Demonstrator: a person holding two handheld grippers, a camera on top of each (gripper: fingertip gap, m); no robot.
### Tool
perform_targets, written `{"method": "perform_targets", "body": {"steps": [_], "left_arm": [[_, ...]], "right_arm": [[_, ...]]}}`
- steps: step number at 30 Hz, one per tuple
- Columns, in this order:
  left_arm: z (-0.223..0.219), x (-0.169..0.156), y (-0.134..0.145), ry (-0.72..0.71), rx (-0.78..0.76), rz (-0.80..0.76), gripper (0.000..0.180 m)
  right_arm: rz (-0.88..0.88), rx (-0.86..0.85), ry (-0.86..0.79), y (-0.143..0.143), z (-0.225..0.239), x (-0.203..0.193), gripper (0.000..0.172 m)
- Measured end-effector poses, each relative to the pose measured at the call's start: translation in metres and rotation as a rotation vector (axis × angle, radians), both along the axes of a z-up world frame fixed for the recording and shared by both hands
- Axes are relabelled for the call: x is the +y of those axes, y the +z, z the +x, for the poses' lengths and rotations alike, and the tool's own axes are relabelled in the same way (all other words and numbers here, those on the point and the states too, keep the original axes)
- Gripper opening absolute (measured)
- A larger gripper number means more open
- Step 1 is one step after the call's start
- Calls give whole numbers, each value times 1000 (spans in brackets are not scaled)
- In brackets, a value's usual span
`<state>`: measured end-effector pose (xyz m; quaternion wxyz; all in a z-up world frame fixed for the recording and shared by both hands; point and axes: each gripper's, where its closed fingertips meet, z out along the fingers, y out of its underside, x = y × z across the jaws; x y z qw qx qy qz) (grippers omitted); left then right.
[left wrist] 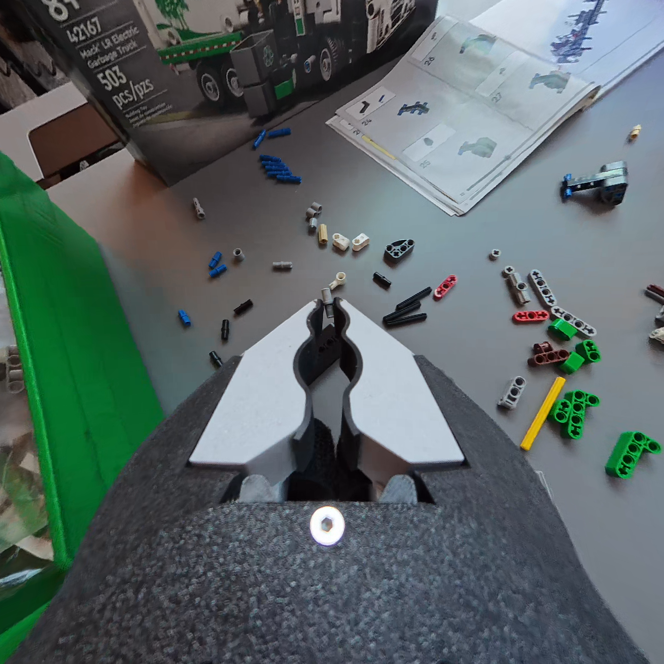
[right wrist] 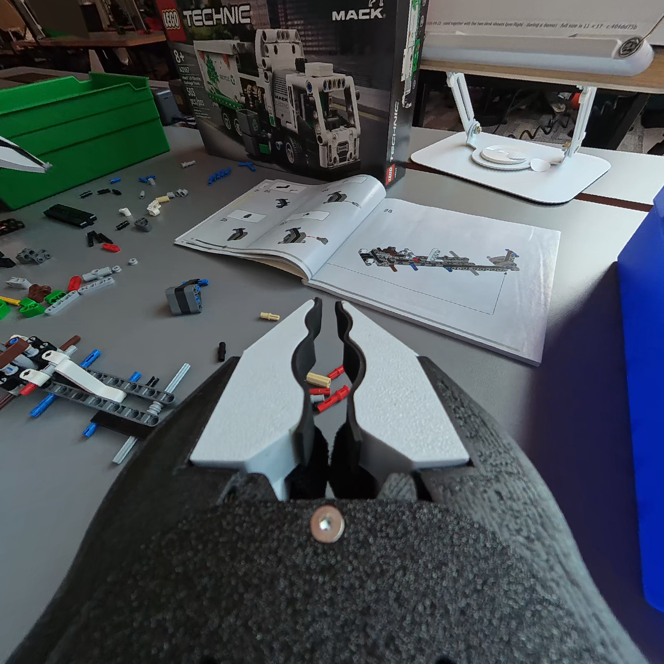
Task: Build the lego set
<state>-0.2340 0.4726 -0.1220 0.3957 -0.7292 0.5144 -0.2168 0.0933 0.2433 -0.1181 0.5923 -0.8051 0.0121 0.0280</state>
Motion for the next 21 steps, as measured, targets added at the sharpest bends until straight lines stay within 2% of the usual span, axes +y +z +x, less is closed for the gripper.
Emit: {"method": "perform_targets", "body": {"steps": [8,16,21], "left_arm": [[45,-63,3,-249,1,-9,4],[82,-121,-18,-464,115,-29,4],[112,-146,-37,-512,238,-91,5]], "right_arm": [[-19,-24,6,-3,-2,1,7],[-20,-40,10,-3,-5,0,7],[-37,-64,17,-6,-7,1,7]]}}
